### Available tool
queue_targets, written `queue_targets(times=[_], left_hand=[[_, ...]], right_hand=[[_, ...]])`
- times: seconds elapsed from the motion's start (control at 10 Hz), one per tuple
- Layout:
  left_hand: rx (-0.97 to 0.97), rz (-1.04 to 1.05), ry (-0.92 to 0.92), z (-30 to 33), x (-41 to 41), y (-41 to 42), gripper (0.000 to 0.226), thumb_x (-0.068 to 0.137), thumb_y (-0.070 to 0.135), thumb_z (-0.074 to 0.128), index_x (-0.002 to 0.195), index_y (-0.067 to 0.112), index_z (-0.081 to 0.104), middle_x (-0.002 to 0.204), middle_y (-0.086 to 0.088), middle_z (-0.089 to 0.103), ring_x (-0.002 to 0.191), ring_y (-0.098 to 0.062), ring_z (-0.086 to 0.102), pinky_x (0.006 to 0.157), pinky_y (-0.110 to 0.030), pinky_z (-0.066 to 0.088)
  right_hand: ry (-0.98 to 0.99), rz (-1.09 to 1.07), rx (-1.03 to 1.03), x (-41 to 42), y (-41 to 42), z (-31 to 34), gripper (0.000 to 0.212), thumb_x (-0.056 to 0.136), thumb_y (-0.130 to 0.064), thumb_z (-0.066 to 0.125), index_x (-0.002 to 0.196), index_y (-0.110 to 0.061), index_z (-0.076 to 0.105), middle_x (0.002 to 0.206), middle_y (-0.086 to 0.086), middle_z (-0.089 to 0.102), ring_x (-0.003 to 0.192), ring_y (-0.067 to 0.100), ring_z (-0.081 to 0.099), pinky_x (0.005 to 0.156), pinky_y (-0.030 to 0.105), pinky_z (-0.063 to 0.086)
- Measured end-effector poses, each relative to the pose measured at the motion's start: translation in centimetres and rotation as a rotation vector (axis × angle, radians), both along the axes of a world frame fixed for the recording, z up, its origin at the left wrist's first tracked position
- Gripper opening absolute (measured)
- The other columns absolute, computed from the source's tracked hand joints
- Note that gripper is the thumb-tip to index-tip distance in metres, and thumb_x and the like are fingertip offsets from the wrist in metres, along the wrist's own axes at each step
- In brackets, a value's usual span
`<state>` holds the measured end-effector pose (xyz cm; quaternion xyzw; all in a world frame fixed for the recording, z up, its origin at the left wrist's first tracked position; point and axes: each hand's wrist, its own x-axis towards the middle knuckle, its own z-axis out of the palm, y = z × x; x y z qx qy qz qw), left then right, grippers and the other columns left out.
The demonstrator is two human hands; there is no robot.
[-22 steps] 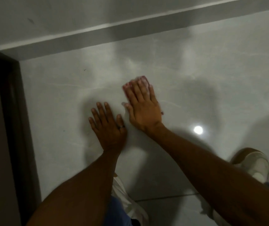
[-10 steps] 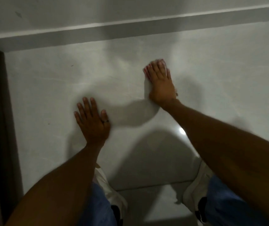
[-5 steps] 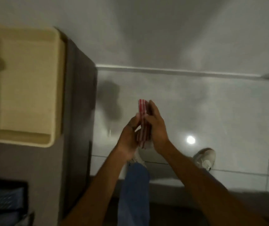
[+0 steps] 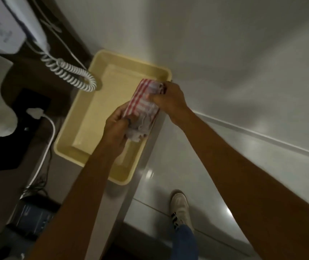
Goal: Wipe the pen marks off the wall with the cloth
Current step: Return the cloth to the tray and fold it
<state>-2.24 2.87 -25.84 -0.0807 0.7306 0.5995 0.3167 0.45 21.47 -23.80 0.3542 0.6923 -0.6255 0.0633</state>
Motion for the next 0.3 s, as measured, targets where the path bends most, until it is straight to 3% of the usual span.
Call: queue_targets(times=[0.1,0.2,0.3], left_hand=[[-0.176,-0.032,0.109,-1.6,-3.2,0.6,0.039,0.103,-0.008,0.058,0.140,0.004,0.066,0.120,-0.011,0.074,0.102,-0.021,0.073,0.086,-0.036,0.061],[-0.455,-0.246,0.279,-0.1,-4.1,2.0,0.062,0.102,0.008,0.071,0.159,0.000,0.047,0.142,-0.014,0.066,0.125,-0.021,0.064,0.103,-0.035,0.050],[-0.670,-0.426,0.731,5.2,-0.8,3.8,0.068,0.101,0.023,0.072,0.159,-0.001,0.047,0.158,-0.028,0.054,0.150,-0.047,0.048,0.125,-0.061,0.042]], right_hand=[[-0.066,0.140,0.262,-3.2,-0.5,-0.6,0.034,0.090,-0.022,0.071,0.120,-0.007,0.064,0.124,0.016,0.072,0.124,0.036,0.064,0.108,0.046,0.056],[-0.079,0.253,0.501,-3.5,1.1,1.1,0.038,0.092,-0.017,0.063,0.128,-0.007,0.058,0.131,0.019,0.066,0.127,0.040,0.059,0.104,0.041,0.052],[-0.019,0.300,0.710,2.2,3.5,7.0,0.055,0.097,-0.018,0.062,0.150,-0.007,0.050,0.145,0.020,0.059,0.133,0.041,0.051,0.113,0.045,0.044]])
